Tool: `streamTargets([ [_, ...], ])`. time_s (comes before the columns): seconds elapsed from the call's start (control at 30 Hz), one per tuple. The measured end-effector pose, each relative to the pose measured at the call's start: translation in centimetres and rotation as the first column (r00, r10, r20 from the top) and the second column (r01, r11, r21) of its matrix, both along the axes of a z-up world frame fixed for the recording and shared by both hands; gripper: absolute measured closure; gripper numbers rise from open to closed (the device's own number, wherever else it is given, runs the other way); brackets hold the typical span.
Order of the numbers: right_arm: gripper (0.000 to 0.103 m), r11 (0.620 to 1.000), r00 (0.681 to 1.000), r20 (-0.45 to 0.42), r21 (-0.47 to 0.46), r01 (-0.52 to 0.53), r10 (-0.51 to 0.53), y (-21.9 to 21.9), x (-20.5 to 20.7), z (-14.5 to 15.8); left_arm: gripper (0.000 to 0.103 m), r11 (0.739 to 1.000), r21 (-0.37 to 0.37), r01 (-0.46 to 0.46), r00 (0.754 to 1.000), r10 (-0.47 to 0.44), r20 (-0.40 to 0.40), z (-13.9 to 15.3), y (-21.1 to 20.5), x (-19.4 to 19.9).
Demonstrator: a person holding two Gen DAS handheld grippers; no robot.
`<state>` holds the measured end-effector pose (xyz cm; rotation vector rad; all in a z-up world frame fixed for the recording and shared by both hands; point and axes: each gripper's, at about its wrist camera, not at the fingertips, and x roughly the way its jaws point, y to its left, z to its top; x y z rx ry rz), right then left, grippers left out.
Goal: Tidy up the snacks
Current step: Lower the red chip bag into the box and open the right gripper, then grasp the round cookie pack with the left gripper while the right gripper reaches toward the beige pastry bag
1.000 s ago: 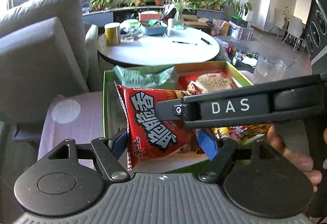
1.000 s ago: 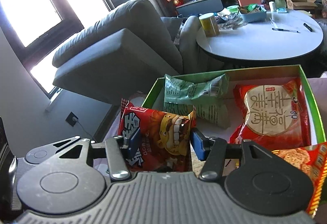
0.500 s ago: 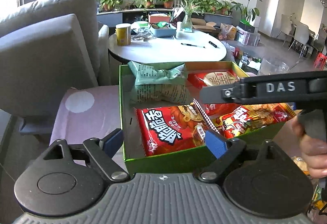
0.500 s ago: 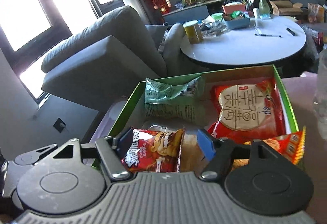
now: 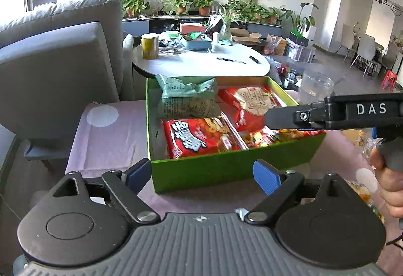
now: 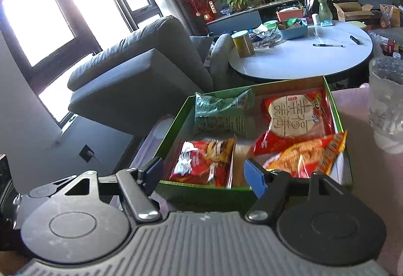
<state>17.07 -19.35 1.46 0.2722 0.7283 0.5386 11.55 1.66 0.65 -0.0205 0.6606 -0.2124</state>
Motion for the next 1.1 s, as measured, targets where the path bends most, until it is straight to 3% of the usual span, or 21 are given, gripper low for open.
streamTargets([
  [0.73, 0.038, 1.000, 0.999, -0.042, -0.024, 0.007, -0.008, -2.2, -7.0, -1.9, 0.014, 0.989, 0.020, 0.149, 0.987, -0.148, -0.064, -3.0, -2.9, -9.8],
  [1.1, 0.038, 0.997, 0.999, -0.008, -0.063, 0.037, -0.038, -3.5, -9.7, -2.0, 0.017, 0.983, -0.003, 0.186, 0.971, -0.184, -0.155, -5.6, -6.6, -10.0],
])
